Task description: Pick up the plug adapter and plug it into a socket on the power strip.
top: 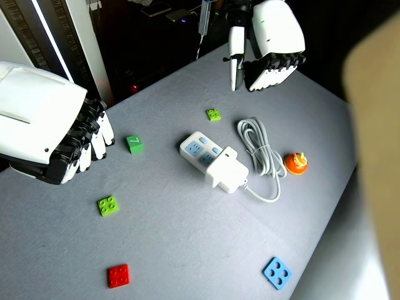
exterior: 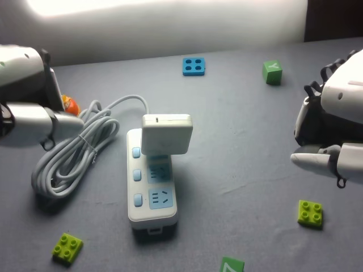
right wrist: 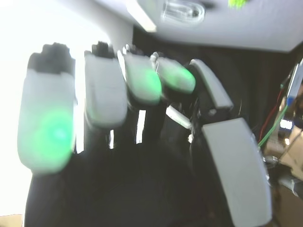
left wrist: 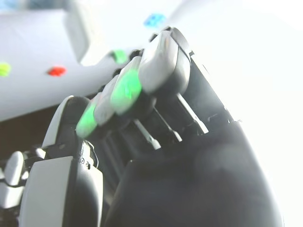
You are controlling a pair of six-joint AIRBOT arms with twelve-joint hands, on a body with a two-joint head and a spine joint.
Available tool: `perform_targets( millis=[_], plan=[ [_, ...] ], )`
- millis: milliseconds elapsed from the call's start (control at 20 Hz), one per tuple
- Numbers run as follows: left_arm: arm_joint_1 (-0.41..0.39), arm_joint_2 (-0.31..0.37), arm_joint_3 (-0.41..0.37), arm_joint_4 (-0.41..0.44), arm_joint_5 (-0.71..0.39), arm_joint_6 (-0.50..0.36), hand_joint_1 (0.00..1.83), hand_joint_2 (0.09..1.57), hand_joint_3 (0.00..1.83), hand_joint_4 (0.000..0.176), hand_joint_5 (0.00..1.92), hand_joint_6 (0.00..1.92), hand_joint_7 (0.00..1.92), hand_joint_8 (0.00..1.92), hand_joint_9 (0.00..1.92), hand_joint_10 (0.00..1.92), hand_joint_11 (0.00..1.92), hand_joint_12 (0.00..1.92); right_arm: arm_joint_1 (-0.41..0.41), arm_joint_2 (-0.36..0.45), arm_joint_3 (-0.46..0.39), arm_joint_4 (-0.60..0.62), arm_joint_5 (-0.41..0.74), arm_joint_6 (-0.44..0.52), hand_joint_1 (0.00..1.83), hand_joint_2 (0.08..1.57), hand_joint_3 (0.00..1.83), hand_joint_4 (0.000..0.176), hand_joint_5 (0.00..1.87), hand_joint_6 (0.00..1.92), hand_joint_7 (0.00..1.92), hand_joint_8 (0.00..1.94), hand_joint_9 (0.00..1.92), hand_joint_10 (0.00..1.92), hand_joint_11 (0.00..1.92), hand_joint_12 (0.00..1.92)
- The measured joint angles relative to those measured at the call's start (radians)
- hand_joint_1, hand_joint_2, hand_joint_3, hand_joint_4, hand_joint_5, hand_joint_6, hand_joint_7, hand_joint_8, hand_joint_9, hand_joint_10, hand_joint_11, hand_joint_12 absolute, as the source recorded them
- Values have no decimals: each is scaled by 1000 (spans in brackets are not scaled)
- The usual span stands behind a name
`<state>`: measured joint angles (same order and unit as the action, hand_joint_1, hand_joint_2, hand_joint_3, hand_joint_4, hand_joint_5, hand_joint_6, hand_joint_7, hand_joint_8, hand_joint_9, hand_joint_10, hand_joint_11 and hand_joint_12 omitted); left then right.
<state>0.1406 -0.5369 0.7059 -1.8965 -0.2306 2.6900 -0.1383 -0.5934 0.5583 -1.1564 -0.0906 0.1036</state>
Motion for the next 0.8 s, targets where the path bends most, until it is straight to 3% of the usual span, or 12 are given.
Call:
perform_targets(
  millis=[100, 150, 350, 800],
  plan=[
    [-47, 16, -11, -132, -34, 134, 630, 1388, 6, 0, 1344, 1921, 1420, 1921, 1462, 1921, 1508, 1921, 0, 0, 0, 0, 7, 2, 625, 1429, 0, 0, 1115, 1921, 1257, 1941, 1445, 1921, 1643, 1921],
    [-56, 17, -19, -153, -61, 144, 635, 1388, 4, 0, 1333, 1921, 1406, 1921, 1455, 1921, 1510, 1921, 0, 0, 0, 0, 8, 2, 604, 1435, 2, 0, 1107, 1921, 1251, 1941, 1437, 1921, 1640, 1921],
    [-99, 17, -48, -177, -129, 172, 655, 1380, 0, 0, 1297, 1921, 1368, 1921, 1415, 1921, 1470, 1921, 0, 0, 0, 0, 17, 2, 639, 1412, 0, 0, 1072, 1921, 1213, 1941, 1411, 1921, 1614, 1921],
    [-73, 27, -77, -191, -154, 182, 635, 1381, 2, 0, 1257, 1921, 1326, 1921, 1364, 1921, 1429, 1921, -3, 3, 0, -1, 28, 3, 647, 1392, 0, 0, 1081, 1921, 1201, 1941, 1382, 1921, 1568, 1921]
  ],
)
